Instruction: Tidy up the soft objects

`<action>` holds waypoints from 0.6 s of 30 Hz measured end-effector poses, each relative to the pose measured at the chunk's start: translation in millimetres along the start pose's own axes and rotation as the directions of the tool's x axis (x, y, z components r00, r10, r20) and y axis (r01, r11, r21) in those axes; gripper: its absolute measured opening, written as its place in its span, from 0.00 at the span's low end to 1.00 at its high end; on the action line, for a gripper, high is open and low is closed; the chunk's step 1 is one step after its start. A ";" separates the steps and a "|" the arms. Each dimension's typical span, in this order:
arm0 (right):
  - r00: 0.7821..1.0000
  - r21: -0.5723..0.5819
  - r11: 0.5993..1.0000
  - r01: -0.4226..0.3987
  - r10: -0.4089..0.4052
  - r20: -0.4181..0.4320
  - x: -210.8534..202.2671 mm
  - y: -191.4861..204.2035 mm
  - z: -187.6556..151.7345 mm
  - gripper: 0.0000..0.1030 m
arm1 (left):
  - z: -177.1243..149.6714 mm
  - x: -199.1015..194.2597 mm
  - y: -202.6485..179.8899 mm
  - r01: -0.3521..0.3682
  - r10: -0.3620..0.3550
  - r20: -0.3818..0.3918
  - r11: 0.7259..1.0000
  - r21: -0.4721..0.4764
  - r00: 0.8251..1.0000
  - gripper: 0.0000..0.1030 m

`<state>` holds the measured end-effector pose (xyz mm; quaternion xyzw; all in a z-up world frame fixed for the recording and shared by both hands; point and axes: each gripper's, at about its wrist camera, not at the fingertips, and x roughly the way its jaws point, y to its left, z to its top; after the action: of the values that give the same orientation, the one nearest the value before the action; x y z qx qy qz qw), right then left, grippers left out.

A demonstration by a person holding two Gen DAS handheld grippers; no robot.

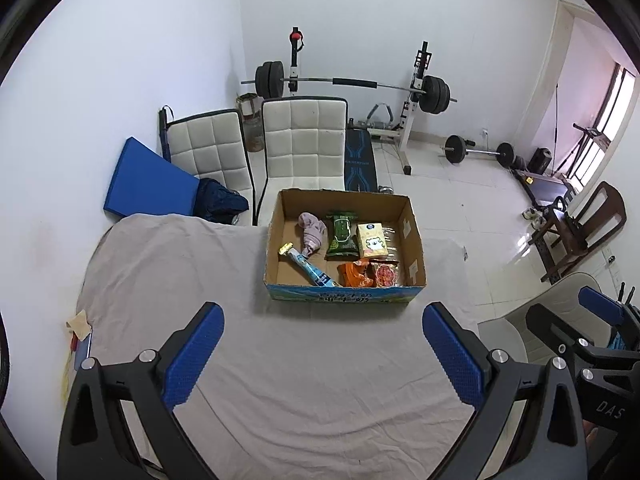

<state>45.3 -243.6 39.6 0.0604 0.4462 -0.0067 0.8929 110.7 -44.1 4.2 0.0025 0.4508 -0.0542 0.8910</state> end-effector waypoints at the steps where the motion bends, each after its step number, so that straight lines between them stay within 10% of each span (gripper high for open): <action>1: 1.000 -0.003 1.000 -0.001 0.001 0.001 -2.0 0.5 1.3 1.00 | -0.9 -1.7 0.3 0.002 -0.002 0.002 1.000 0.000 1.000 0.99; 18: 0.997 0.010 0.999 0.053 -0.053 0.062 12.7 -11.5 30.6 1.00 | 14.3 14.8 3.7 -0.067 0.067 0.037 0.998 -0.003 0.997 0.99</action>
<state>76.6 -258.0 46.5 0.0518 0.4197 -0.0341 0.9056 131.2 -42.6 0.7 0.0158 0.4341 -0.0241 0.9004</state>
